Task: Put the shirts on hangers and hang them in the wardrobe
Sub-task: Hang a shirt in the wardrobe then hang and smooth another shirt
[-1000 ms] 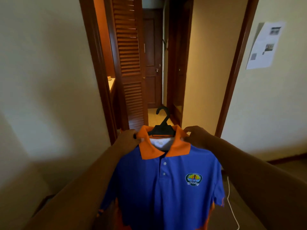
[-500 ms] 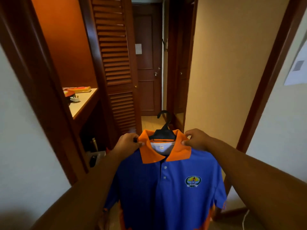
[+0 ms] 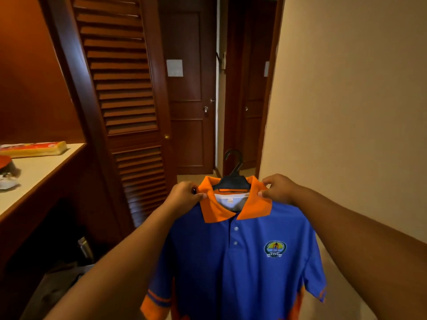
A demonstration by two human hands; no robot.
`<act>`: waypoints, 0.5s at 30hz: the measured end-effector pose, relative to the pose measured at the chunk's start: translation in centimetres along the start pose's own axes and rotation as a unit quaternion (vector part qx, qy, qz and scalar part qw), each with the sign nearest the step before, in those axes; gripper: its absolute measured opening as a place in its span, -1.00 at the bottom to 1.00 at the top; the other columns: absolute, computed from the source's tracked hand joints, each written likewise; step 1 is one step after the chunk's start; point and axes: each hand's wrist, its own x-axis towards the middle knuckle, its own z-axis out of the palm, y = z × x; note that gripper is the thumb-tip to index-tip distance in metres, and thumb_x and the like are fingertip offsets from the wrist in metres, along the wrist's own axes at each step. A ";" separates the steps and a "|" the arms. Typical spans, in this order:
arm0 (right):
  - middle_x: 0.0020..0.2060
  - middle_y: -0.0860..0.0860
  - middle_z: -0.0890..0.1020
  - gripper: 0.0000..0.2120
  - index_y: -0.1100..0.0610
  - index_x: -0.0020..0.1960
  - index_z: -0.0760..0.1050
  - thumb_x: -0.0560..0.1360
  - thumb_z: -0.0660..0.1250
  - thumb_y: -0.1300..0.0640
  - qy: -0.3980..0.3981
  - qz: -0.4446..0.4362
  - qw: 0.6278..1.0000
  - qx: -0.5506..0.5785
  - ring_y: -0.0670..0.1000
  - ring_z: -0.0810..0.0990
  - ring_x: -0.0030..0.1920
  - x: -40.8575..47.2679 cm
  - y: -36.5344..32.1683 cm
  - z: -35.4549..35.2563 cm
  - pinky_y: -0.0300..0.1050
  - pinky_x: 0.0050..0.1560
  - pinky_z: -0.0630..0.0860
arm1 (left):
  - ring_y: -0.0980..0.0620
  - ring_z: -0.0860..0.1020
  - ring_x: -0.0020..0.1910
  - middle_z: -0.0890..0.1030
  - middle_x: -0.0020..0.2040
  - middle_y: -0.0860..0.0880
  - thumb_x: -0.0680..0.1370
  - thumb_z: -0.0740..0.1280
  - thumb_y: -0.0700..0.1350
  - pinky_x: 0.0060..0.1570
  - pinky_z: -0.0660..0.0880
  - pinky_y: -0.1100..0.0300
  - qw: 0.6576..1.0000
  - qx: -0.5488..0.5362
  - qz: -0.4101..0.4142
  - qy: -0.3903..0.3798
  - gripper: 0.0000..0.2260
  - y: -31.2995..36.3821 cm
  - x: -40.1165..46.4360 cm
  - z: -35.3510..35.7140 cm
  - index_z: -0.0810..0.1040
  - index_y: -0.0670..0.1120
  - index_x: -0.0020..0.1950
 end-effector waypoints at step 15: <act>-0.14 0.01 0.52 -0.96 0.07 -0.03 0.47 0.55 0.32 0.13 -0.043 -0.056 0.995 0.072 0.05 0.52 -0.05 39.5 4.3 -4.6 -0.13 -0.16 0.42 | 0.04 0.54 -0.04 0.59 -0.05 0.00 0.53 0.39 -0.01 -0.07 0.50 0.12 0.998 -0.001 -0.038 0.040 -0.84 -3.8 37.0 0.4 0.56 -0.06 0.02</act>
